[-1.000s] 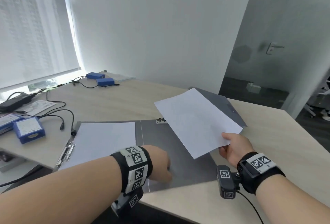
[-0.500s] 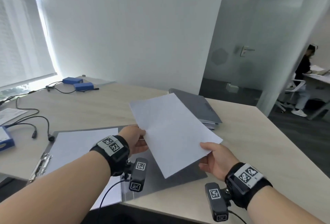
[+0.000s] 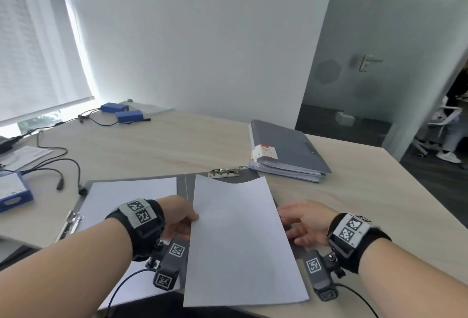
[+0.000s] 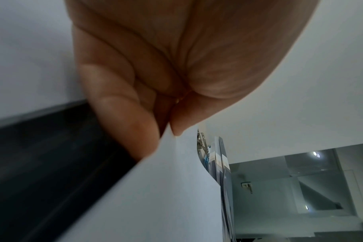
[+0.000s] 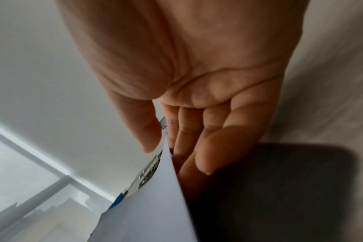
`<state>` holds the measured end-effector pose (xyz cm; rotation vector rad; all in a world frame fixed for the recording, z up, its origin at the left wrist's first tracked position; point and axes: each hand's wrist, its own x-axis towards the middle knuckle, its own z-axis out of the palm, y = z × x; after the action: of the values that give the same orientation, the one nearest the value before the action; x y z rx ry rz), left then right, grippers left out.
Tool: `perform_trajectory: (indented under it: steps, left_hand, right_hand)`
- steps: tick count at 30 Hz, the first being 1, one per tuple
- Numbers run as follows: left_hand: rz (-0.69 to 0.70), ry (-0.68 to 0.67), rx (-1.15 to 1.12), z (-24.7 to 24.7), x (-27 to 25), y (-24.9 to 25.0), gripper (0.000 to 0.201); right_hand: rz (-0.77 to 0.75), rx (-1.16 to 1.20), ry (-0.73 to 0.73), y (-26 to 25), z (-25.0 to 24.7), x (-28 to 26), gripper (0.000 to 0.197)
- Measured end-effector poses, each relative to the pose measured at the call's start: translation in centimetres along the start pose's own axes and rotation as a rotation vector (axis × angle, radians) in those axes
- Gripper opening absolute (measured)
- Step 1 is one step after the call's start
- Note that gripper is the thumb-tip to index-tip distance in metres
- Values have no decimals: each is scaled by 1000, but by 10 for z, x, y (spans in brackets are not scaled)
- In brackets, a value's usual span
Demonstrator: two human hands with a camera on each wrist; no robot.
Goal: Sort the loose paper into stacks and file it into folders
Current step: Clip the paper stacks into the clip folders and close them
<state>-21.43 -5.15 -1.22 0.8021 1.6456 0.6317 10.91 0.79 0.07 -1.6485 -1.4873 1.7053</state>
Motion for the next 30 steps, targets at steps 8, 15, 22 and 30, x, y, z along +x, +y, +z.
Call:
perform_trajectory:
  steps: [8, 15, 22, 30]
  left_hand:
    - [-35, 44, -48, -3, 11, 10, 12]
    - [-25, 67, -74, -4, 14, 17, 13]
    - [-6, 46, -96, -8, -2, 32, 28]
    - [61, 144, -105, -16, -13, 36, 28]
  right_hand:
    - [-31, -142, 52, -27, 9, 32, 25]
    - [-14, -177, 73, -40, 12, 48, 24]
    - [-20, -219, 146, -53, 12, 48, 23]
    - [-45, -220, 156, -62, 17, 45, 20]
